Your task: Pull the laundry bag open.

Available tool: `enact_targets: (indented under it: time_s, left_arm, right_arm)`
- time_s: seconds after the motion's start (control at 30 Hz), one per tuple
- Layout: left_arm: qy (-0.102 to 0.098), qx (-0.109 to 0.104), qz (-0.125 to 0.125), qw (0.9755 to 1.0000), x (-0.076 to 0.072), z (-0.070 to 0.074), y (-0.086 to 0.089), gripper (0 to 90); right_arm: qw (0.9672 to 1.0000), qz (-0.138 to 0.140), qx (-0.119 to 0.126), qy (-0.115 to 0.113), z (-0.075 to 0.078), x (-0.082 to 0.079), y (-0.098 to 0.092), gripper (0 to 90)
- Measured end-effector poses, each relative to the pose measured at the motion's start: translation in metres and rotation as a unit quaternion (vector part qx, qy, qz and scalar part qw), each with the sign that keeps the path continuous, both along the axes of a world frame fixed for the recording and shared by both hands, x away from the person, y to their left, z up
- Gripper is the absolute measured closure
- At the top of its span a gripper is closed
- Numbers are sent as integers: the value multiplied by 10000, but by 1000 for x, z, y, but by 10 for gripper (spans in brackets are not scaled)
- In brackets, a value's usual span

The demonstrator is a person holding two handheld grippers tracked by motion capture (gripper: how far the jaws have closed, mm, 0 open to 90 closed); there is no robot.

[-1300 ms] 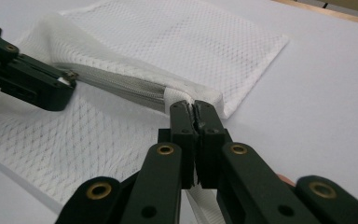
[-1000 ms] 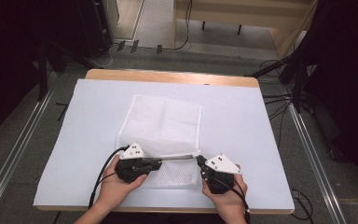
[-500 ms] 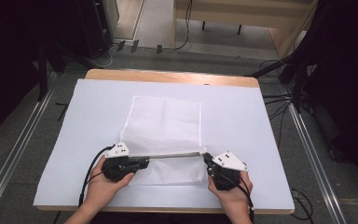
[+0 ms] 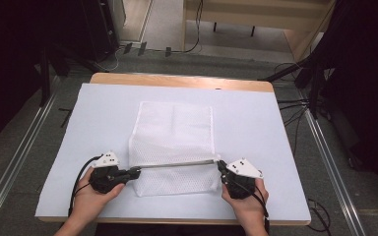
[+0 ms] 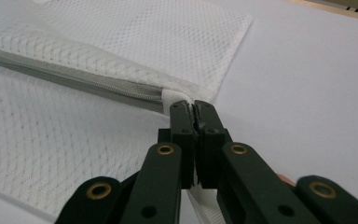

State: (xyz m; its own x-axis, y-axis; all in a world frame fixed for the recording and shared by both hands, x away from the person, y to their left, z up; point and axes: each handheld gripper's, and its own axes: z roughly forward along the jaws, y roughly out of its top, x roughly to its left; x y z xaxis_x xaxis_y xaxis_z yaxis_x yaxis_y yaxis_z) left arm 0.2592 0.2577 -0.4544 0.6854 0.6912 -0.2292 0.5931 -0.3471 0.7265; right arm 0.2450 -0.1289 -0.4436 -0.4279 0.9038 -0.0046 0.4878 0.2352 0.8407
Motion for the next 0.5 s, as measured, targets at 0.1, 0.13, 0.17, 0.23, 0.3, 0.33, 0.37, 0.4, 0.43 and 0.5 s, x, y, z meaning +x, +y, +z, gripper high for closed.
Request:
enact_targets:
  time_s: [0.1,0.13,0.17,0.23,0.3,0.33,0.37,0.4,0.43,0.5]
  left_arm:
    - [16,-45,11,10000,0,0,6,883]
    - [31,-37,21,10000,-1,0,7,883]
    - [67,-85,-1,9999,-1,0,9,883]
    - [55,-14,-10,10000,-2,-1,10,883]
    - [63,-31,-10,10000,-2,-1,11,884]
    - [53,-9,10,10000,-2,-1,11,884]
    - [27,15,43,10000,-3,0,12,883]
    - [28,3,37,10000,-3,0,13,884]
    - [45,4,33,10000,-2,0,15,883]
    - [53,-18,75,10000,-2,-1,17,883]
  right_arm:
    - [10000,6,12,6,-1,1,-2,894]
    - [10000,17,-1,9,-1,1,-2,894]
    - [10000,23,4,16,-2,1,-1,894]
    - [10000,25,-82,-8,-2,1,-1,894]
    - [10000,18,-59,7,-3,2,-2,894]
    - [10000,18,-59,7,-3,2,-2,894]
    - [10000,-3,-73,24,-3,2,-3,894]
    - [10000,-13,-73,16,-4,3,-4,894]
    - [10000,-36,-73,27,-4,3,-5,894]
    - [10000,-38,-74,22,-4,3,-6,894]
